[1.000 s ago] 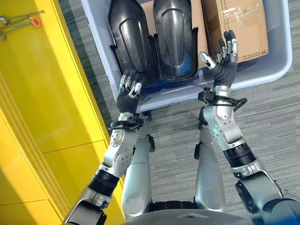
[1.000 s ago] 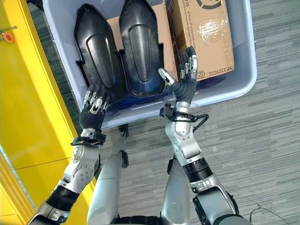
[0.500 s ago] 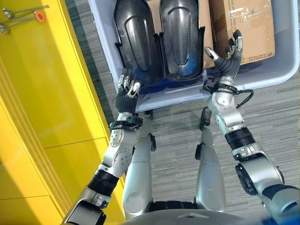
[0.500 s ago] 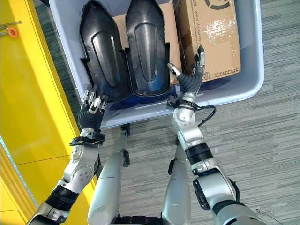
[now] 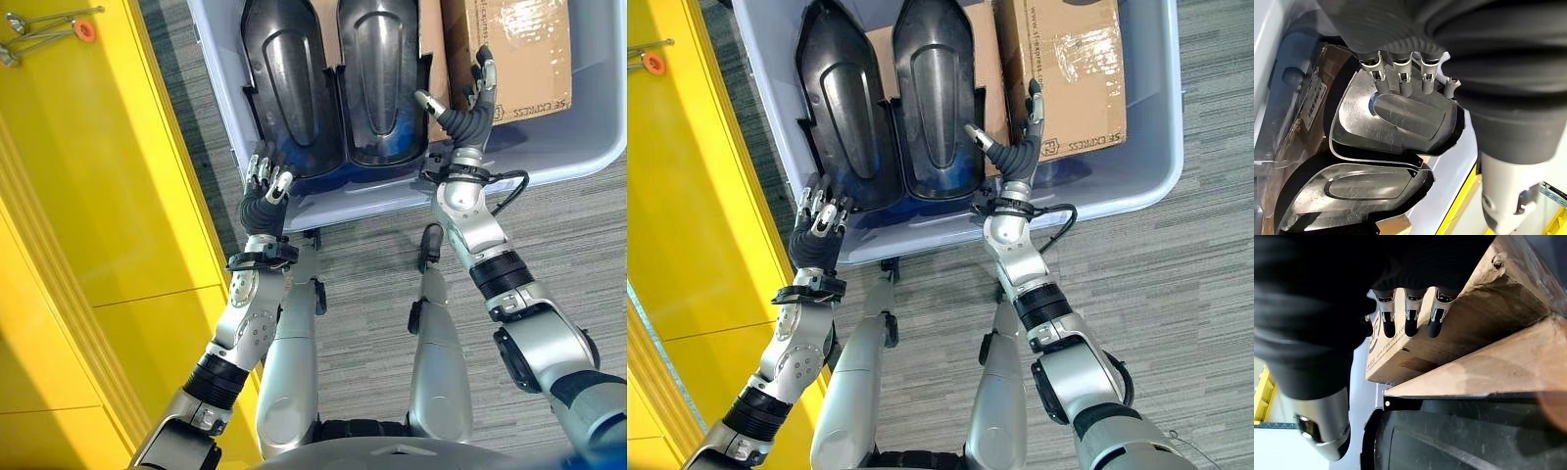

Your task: Move parts from the plastic box to the shelf.

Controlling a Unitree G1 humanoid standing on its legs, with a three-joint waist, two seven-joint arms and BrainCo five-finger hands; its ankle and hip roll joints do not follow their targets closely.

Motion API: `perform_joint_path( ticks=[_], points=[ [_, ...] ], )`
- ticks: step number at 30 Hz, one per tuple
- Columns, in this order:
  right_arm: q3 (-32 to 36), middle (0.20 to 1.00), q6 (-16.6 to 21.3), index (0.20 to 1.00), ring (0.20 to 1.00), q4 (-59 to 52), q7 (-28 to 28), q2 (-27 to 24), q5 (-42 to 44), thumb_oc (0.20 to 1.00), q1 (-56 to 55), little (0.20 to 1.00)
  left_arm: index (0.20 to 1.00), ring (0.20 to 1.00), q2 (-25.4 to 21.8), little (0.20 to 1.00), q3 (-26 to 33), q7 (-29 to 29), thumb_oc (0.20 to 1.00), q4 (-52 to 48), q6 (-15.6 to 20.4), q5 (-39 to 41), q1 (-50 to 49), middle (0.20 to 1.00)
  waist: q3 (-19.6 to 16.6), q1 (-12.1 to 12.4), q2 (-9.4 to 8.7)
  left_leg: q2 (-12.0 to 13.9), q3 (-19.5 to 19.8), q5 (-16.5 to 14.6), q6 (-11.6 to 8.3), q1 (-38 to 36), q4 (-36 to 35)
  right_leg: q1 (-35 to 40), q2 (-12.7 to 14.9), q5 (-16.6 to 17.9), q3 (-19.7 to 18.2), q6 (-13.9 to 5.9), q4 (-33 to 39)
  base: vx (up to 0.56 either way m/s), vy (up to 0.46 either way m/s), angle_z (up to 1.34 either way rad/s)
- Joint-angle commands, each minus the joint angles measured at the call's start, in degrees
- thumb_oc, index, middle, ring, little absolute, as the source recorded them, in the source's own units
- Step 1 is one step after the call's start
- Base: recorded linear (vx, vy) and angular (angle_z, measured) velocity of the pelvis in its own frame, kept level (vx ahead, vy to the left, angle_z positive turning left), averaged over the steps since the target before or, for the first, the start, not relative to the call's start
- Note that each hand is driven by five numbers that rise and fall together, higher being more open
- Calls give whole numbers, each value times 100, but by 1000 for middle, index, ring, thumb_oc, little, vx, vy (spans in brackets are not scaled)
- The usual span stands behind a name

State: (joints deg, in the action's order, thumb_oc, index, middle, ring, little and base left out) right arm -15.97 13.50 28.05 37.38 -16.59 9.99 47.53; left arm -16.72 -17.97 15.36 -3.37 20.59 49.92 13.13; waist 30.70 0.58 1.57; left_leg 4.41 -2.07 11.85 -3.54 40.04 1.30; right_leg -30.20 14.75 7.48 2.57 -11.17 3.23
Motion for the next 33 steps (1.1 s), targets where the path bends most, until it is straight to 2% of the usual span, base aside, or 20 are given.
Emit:
perform_joint_path(
  ticks=[1,12,24,33],
  points=[
    [77,1000,-121,1000,1000,17,-157,-154,8,1000,0,1000,1000,1000,-212,1000,-43,-86,1000,-608,274,-275,-93,1000,-91,163,73,302,-96,-522,-239,-118,246,-213,413,-132,-80,-18,-671,0,0,0],
    [299,1000,-200,1000,1000,-1287,125,-240,-886,1000,-458,1000,1000,1000,-177,1000,11,49,1000,-601,281,-463,24,1000,-91,51,13,296,-94,-555,-248,-121,275,-215,428,-142,-65,-32,-679,0,0,0],
    [333,1000,-118,1000,1000,-1801,138,-191,-1016,1000,-718,1000,1000,1000,-179,1000,43,80,1000,-623,279,-503,13,1000,-91,18,-24,290,-78,-551,-251,-96,282,-202,421,-145,-45,-33,-659,0,0,0],
    [382,1000,-178,1000,1000,-1519,219,-177,-984,1000,-692,1000,1000,1000,-194,1000,58,92,1000,-672,313,-503,-12,1000,-91,41,-10,282,-83,-554,-242,-81,272,-215,416,-154,-44,-32,-664,0,0,0]
  ],
)
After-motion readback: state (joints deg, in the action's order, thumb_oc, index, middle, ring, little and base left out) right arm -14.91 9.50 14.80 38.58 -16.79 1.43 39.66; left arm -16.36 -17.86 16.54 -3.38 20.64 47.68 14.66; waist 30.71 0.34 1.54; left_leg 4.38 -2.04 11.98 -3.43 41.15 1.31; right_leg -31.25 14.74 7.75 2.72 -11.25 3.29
